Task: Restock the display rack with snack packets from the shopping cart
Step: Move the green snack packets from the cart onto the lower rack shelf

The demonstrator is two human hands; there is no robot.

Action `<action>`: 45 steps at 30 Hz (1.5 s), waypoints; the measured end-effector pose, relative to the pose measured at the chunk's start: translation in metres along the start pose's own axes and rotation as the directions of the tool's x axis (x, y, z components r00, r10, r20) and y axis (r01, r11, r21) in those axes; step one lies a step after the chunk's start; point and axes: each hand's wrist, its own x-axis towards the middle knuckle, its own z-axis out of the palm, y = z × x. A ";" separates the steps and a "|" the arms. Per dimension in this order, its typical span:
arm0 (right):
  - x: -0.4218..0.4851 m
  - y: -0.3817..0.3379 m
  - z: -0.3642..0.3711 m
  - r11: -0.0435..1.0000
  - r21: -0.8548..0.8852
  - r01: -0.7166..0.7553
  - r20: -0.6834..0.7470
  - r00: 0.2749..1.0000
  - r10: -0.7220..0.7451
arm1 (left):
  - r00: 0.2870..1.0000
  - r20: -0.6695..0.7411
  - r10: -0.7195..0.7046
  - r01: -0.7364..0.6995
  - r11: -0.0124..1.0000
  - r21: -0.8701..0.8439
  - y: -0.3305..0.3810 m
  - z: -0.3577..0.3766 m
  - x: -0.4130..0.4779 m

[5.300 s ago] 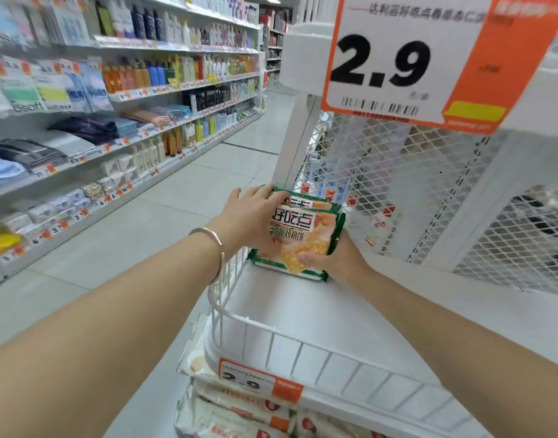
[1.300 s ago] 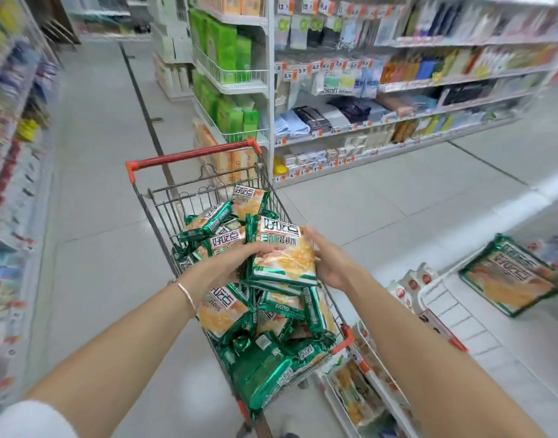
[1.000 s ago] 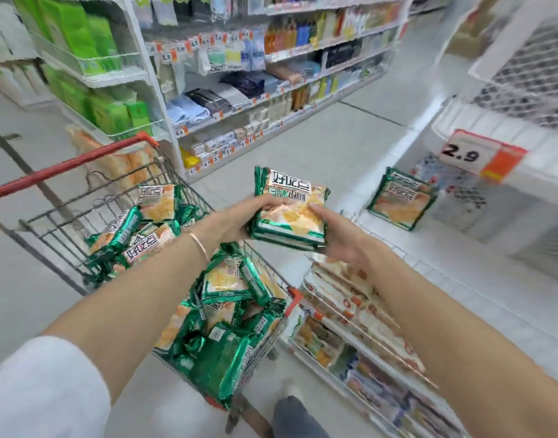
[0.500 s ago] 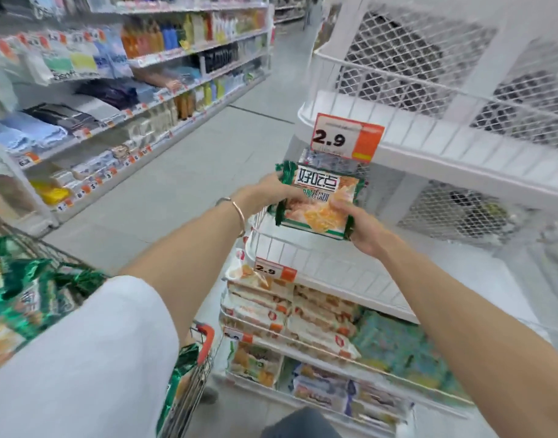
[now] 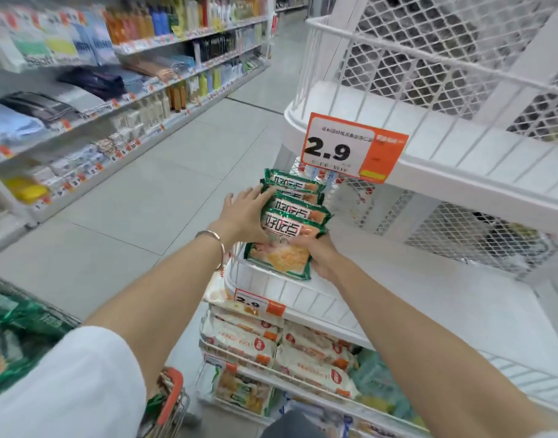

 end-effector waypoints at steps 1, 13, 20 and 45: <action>0.010 0.003 0.004 1.000 0.009 0.007 0.004 1.000 -0.007 | 1.000 0.024 0.006 -0.006 1.000 0.010 0.000 0.000 0.002; 0.006 -0.004 0.000 0.970 -0.196 0.145 0.151 0.982 -0.116 | 0.982 0.047 0.182 -0.188 0.941 0.280 -0.007 0.007 0.003; -0.008 -0.002 -0.005 0.841 -0.431 0.326 0.037 0.938 -0.345 | 0.983 0.023 0.182 -0.178 0.919 0.352 -0.003 0.006 0.005; -0.147 -0.012 0.156 0.096 -0.692 0.716 0.643 0.671 -0.369 | 0.786 0.165 -0.596 0.613 0.717 -0.333 -0.113 -0.082 -0.245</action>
